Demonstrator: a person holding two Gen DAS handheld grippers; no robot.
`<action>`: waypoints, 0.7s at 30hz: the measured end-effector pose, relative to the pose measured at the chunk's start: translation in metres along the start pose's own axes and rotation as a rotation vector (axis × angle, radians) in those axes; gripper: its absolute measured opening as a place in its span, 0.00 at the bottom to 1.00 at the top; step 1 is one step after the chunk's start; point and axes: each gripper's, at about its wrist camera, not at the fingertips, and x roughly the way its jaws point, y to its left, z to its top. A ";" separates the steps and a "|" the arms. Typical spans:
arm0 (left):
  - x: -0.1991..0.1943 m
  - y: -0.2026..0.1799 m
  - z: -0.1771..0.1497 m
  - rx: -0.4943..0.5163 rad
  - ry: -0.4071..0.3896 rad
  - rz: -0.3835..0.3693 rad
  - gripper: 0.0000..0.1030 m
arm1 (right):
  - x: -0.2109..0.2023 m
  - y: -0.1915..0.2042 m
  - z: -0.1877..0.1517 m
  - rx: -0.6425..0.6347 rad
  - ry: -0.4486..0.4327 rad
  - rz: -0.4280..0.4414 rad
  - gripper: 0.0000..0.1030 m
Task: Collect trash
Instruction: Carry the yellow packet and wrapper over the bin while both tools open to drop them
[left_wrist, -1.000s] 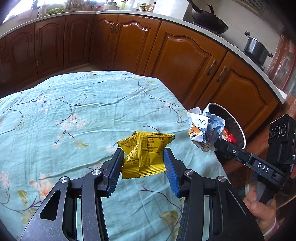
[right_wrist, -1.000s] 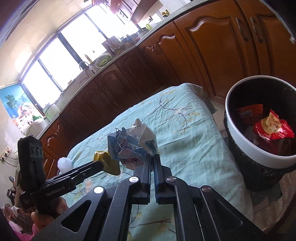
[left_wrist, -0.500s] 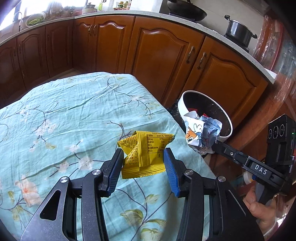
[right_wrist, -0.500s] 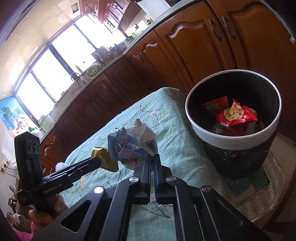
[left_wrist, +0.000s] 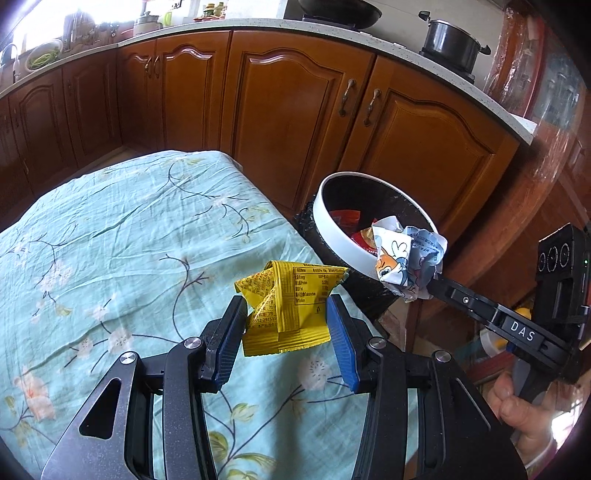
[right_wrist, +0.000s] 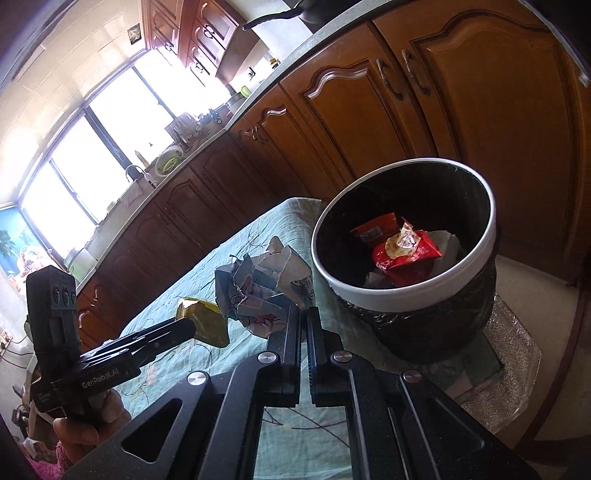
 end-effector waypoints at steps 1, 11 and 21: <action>0.001 -0.003 0.001 0.006 0.001 -0.002 0.43 | -0.002 -0.003 0.001 0.002 -0.004 -0.004 0.03; 0.007 -0.024 0.012 0.042 -0.003 -0.018 0.43 | -0.018 -0.023 0.011 0.020 -0.038 -0.038 0.03; 0.018 -0.050 0.029 0.081 -0.006 -0.043 0.43 | -0.027 -0.037 0.019 0.025 -0.055 -0.087 0.03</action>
